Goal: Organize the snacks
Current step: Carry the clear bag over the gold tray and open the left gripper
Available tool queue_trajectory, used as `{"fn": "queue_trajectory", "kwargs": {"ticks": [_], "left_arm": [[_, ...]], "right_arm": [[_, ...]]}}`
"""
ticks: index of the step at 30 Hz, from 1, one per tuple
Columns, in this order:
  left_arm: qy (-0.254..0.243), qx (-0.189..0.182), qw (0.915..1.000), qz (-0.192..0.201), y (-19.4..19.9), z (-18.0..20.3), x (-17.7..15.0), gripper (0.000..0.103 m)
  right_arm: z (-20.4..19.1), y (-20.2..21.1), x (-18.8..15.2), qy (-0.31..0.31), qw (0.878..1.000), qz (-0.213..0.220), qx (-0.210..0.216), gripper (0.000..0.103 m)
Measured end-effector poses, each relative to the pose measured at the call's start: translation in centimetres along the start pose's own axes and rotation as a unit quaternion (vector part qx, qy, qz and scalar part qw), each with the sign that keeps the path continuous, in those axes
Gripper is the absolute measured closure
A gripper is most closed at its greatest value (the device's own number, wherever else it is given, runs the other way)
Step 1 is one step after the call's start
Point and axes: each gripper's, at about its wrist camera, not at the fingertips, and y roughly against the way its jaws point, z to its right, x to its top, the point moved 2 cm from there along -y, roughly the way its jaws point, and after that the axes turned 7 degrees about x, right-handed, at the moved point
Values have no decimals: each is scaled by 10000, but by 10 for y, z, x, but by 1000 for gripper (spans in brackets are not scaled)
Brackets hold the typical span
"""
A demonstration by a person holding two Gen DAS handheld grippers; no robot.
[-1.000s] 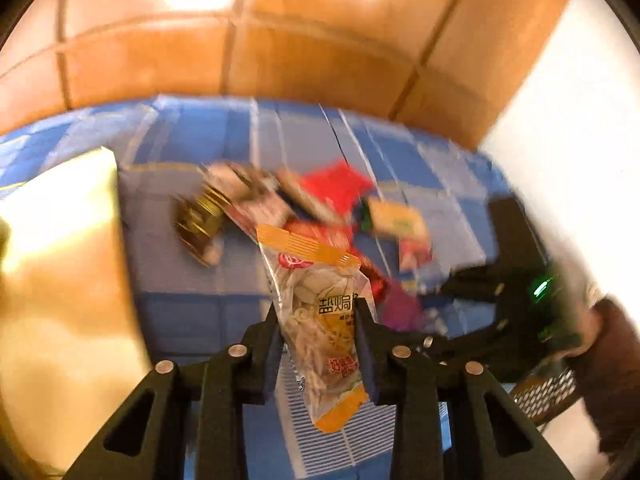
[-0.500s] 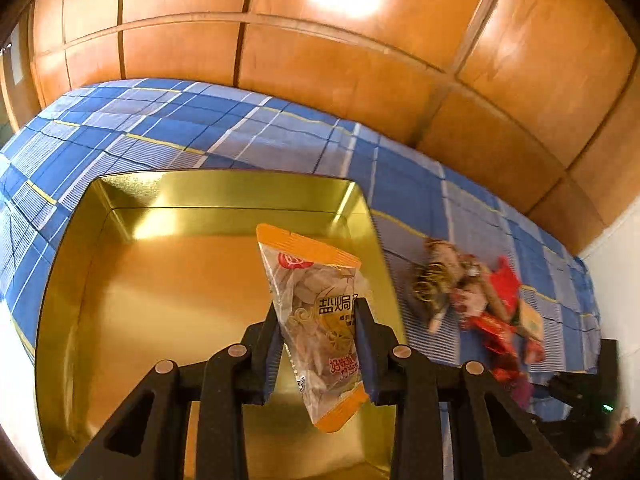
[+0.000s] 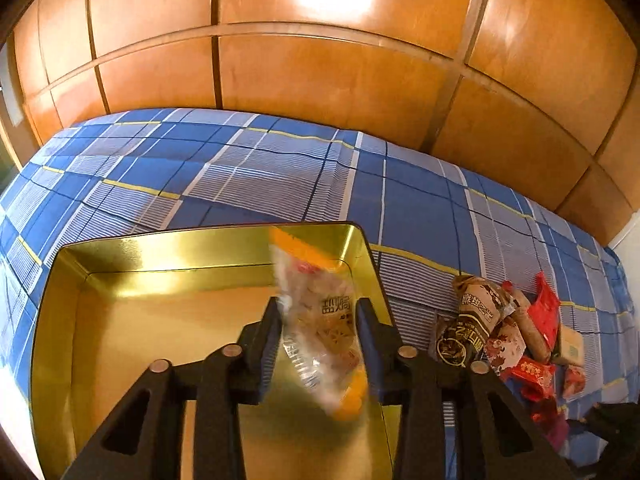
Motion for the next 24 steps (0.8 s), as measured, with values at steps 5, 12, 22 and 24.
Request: {"fn": "queue_trajectory", "kwargs": {"ticks": [5,12,22,24], "left_arm": [[-51,153,9998,114,15,4,-15,41],[-172,389,9983,394,56,8,-54,41],[-188,422,9964,705,95,4,-83,38],[-169,408,9965,712,99,3,-88,38]], "right_arm": [[1,1,-1,42,10000,17,-26,65],[-4,1,-4,50,9999,78,-144,65],[-17,0,-9,-38,9995,93,-297,65],[-17,1,-9,-79,9995,97,-302,65]]}}
